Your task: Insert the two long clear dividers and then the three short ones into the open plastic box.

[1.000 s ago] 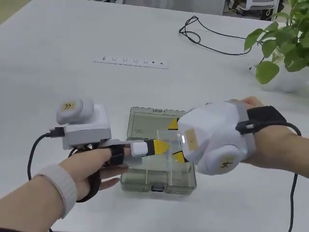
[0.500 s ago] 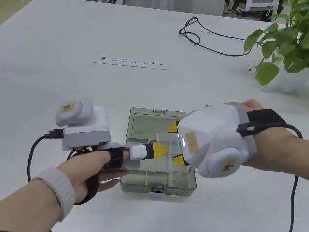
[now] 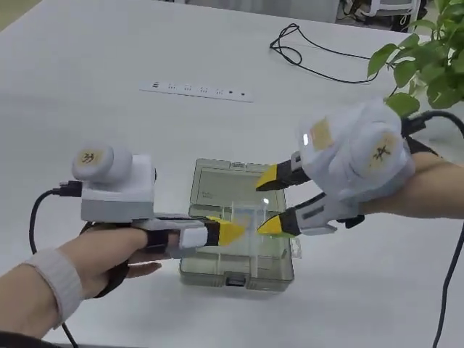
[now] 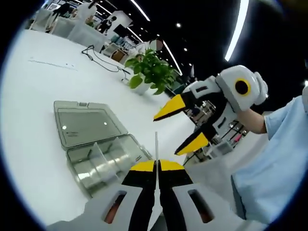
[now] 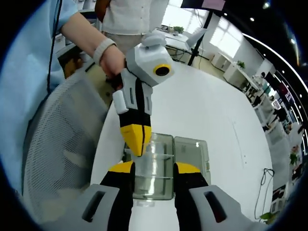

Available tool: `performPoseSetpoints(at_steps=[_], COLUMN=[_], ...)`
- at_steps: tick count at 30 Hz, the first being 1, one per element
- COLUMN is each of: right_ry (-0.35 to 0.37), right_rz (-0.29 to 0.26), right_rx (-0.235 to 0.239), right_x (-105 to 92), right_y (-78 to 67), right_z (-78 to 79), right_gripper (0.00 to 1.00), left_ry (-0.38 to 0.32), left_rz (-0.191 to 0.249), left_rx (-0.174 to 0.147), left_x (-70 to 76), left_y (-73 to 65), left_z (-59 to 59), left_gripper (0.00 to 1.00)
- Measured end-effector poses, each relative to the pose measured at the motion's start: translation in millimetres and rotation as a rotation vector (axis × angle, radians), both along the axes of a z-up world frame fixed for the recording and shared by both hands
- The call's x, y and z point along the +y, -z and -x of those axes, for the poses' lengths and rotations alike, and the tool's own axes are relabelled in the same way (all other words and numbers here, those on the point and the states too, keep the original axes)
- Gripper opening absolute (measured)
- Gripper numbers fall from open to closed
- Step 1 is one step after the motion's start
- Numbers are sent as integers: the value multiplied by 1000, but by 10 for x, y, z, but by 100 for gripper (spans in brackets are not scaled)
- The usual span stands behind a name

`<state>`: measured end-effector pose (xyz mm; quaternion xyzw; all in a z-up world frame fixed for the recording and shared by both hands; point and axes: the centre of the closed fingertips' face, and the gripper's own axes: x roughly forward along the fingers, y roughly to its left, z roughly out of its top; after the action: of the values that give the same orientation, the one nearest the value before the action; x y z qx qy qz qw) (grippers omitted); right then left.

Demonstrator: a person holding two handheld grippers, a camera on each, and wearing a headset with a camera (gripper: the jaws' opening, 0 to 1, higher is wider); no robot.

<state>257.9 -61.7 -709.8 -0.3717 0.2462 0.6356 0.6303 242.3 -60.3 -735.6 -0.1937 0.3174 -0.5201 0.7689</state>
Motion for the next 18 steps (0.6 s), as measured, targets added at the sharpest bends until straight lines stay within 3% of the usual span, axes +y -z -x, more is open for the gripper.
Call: performPoseSetpoints(at_steps=[3, 5, 6, 10, 11, 12, 14, 18], right_ry=[-5, -23, -21, -35, -40, -39, -43, -68], right_rz=[-11, -1, 6, 38, 47, 57, 70, 103], right_rx=[96, 160, 188, 248, 268, 288, 320, 369], right_x=[-18, -34, -59, -60, -62, -60, -45, -38], right_y=[-34, -42, -11, -30, -30, -20, -27, -37], right_z=[46, 108, 72, 126, 153, 173, 217, 332], right_gripper=[30, 28, 27, 20, 18, 16, 14, 8], left_ry=[39, 89, 105, 173, 192, 204, 226, 234], left_rz=[-1, -5, -14, -32, -32, -34, -31, -31], left_rx=[-37, -111, -123, -234, -249, -294, -347, -385], left_x=[-8, -23, -25, -63, -73, -88, -113, -133], left_y=[-29, -65, -64, -103, -111, -132, -164, -189], left_z=[61, 111, 134, 198, 225, 228, 247, 252], left_gripper=[0, 0, 0, 0, 0, 0, 0, 0])
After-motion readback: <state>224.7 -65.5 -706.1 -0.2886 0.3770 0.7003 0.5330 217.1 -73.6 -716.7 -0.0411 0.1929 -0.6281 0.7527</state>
